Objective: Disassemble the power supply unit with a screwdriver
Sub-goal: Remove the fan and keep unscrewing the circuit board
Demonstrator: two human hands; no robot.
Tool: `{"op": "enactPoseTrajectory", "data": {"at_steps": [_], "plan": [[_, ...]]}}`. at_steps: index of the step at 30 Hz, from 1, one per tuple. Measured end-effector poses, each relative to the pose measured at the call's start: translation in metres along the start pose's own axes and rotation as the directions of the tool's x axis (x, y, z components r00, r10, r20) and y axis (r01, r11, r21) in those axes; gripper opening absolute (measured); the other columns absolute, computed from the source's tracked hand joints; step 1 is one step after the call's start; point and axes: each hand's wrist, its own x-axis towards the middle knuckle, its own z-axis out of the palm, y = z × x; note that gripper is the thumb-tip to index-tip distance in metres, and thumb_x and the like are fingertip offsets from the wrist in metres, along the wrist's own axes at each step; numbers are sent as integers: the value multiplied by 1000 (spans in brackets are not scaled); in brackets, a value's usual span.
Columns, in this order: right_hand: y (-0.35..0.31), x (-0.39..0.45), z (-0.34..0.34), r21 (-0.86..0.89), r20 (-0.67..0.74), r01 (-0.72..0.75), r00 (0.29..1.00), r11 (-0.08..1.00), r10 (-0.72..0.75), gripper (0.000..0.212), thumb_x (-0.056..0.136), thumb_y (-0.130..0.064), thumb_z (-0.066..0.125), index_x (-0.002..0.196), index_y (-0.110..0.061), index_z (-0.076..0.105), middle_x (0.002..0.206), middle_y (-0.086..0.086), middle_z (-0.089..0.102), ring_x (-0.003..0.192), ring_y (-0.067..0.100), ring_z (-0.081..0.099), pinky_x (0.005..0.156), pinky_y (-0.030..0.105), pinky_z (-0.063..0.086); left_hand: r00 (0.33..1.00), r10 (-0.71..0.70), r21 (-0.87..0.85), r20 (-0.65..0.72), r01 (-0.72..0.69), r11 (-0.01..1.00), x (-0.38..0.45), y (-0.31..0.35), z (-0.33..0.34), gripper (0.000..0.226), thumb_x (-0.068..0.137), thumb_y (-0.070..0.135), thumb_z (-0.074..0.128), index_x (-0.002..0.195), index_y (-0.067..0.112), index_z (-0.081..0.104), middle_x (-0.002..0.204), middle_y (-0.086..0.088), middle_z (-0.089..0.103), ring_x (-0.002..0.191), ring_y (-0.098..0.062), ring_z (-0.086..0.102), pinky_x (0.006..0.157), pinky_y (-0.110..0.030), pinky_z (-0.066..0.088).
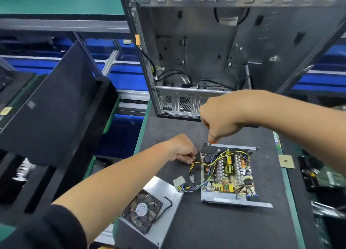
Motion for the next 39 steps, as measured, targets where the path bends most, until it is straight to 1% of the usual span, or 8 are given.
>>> {"op": "enactPoseTrajectory", "data": {"at_steps": [5, 7, 10, 13, 21, 26, 33, 39], "plan": [[-10, 9, 10, -79, 14, -24, 1000, 997, 25, 24, 88, -33, 62, 86, -10, 71, 91, 5, 72, 58, 12, 52, 44, 24, 32, 989, 145, 100, -10, -143, 985, 6, -5, 4, 19, 84, -2, 63, 73, 13, 63, 50, 8, 61, 45, -5, 59, 64, -24, 57], [-12, 13, 16, -94, -17, -33, 999, 995, 32, 24, 88, -34, 62, 91, -11, 69, 95, 4, 69, 59, 11, 49, 45, 26, 33, 977, 202, 99, -62, -196, 976, 6, -8, 8, 25, 79, -3, 67, 62, 15, 62, 58, 2, 61, 56, -16, 61, 71, -33, 59], [-14, 16, 22, -73, -67, -28, 997, 997, 23, 21, 89, -33, 63, 83, -14, 57, 84, 2, 58, 57, 11, 45, 44, 26, 32, 961, 263, 127, -87, -251, 960, 9, -10, 9, 26, 75, -3, 71, 60, 17, 65, 66, -4, 63, 60, -18, 60, 59, -21, 57], [-14, 16, 23, -47, -84, -34, 996, 998, 30, 33, 90, -32, 64, 70, -16, 44, 71, -1, 47, 53, 12, 44, 43, 26, 31, 955, 286, 116, -81, -276, 954, 12, -11, 7, 21, 76, -2, 73, 62, 13, 67, 70, -12, 66, 62, -20, 61, 67, -27, 58], [-15, 17, 23, -63, -55, -57, 997, 996, 53, 20, 89, -30, 65, 86, -11, 68, 75, 1, 62, 53, 11, 47, 42, 25, 33, 930, 355, 181, -91, -335, 925, 13, -15, 7, 26, 77, 2, 75, 60, 19, 64, 64, -5, 66, 64, -18, 63, 65, -23, 56], [-14, 17, 24, -33, -65, -57, 996, 998, 55, 23, 89, -30, 64, 77, -11, 62, 72, 2, 60, 52, 13, 47, 43, 25, 35, 920, 382, 196, -93, -359, 913, 14, -17, 7, 23, 76, 4, 76, 63, 18, 63, 67, -8, 67, 62, -18, 62, 65, -22, 54], [-12, 18, 25, -26, -59, -83, 995, 996, 81, 26, 89, -36, 66, 92, -10, 65, 91, 5, 67, 59, 14, 51, 44, 25, 33, 914, 388, 189, -119, -363, 913, 14, -19, 8, 26, 75, 6, 77, 60, 21, 62, 58, 2, 62, 55, -11, 58, 51, -7, 45], [-10, 16, 23, -1, -118, -77, 990, 997, 77, 23, 85, -32, 66, 77, -12, 57, 85, 6, 63, 57, 16, 51, 45, 24, 32, 908, 396, 187, -137, -369, 911, 14, -21, 9, 24, 76, 7, 77, 61, 21, 63, 65, -2, 66, 61, -14, 60, 53, -8, 45]]}}
